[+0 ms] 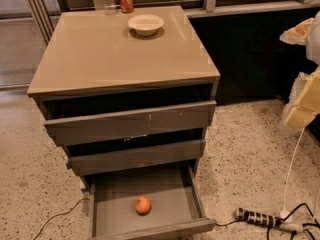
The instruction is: Pick orange from bottom drawer and place on counter
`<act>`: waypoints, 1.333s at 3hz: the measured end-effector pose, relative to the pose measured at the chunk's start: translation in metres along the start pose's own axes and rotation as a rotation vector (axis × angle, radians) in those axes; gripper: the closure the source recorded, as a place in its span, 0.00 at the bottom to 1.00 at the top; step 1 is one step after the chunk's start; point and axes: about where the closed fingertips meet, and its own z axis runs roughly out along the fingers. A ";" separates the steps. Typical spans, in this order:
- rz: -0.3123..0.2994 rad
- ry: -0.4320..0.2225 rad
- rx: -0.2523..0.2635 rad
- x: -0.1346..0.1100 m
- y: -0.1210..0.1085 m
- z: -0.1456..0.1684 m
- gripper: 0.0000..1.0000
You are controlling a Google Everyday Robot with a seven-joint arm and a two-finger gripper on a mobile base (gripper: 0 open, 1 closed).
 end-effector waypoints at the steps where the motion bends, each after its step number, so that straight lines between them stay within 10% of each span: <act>1: -0.003 -0.006 -0.004 -0.003 0.002 0.001 0.00; 3: -0.054 -0.054 -0.074 -0.028 0.035 0.026 0.00; 4: -0.119 -0.056 -0.204 -0.043 0.093 0.076 0.00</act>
Offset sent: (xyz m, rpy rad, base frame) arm -0.0021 0.0157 -0.0101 0.0336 0.0223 0.0295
